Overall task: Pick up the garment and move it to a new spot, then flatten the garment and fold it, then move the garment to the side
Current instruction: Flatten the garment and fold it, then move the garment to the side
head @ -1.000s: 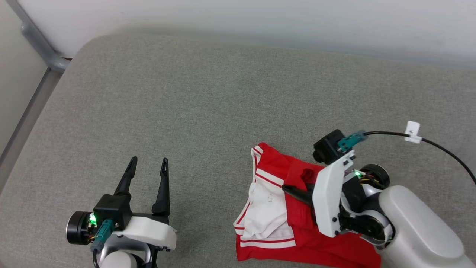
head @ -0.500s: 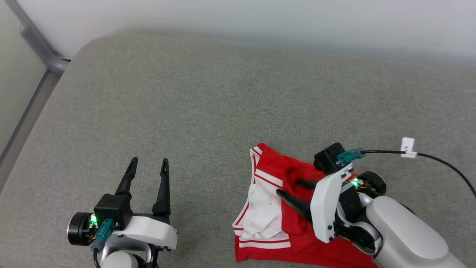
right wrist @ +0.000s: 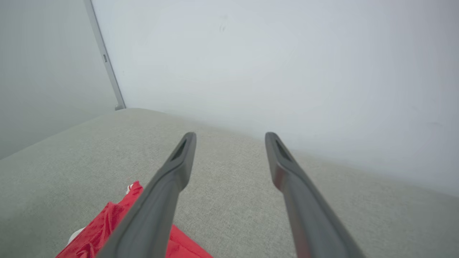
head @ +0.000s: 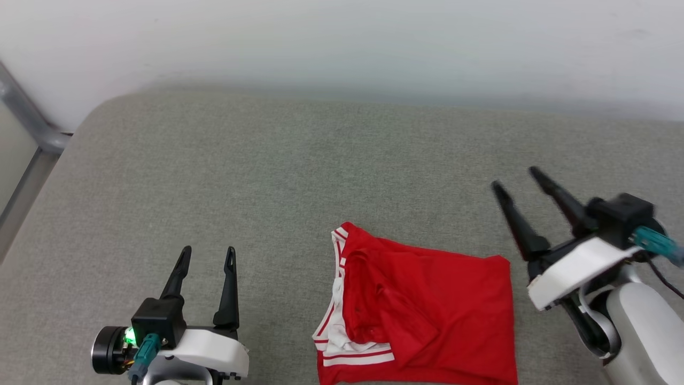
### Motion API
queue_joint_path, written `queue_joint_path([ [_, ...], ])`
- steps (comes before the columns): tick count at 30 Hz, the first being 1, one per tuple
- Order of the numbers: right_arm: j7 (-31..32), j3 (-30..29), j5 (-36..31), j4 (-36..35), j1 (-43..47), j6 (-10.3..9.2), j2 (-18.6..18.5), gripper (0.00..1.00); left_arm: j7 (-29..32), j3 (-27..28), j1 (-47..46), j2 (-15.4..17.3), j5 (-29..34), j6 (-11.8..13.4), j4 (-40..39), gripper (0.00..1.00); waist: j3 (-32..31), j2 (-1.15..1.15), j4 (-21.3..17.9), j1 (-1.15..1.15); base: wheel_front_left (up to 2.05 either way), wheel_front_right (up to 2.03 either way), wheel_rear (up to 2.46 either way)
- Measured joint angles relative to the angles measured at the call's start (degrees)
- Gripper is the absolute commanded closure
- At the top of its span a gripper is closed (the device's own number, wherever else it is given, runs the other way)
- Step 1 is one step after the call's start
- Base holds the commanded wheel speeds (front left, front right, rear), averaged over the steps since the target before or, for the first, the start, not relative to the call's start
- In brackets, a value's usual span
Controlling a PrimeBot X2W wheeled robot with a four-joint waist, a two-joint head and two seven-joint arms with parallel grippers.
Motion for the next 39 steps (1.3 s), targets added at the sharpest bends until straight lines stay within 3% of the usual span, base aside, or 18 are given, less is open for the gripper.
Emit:
queue_joint_path([
  [4,-6.35,-8.48,-8.24,-1.18,4.11,0.0,2.91,0.0,0.0,-0.08,0.73,0.0,0.08,0.03,-0.22,0.0,-0.99,0.0,-1.21,0.0,0.0,0.0,0.0],
  [9,-8.32,-16.62,-15.48,-4.82,10.21,0.02,7.37,0.0,0.0,0.07,1.39,-0.01,0.09,0.13,-0.43,0.0,-1.91,0.0,-2.28,0.0,0.0,0.0,0.0],
  [16,-8.58,-23.68,-19.03,-10.67,18.37,0.01,12.95,0.0,0.0,0.14,3.27,-0.01,0.51,0.21,-0.82,0.0,-3.5,0.0,-2.82,0.0,0.0,0.0,0.0],
  [26,-8.58,-25.54,-19.14,-13.22,27.28,0.0,16.84,0.0,-0.01,0.29,5.7,-0.01,0.96,-0.12,-1.04,0.0,-5.67,0.0,-2.88,0.0,0.0,0.0,0.0],
  [39,-8.58,-23.85,-20.78,-12.28,30.92,0.01,17.79,0.0,-0.01,0.9,6.8,-0.01,1.38,-0.33,-0.51,0.0,-6.28,0.0,-2.34,0.0,0.0,0.0,0.0],
])
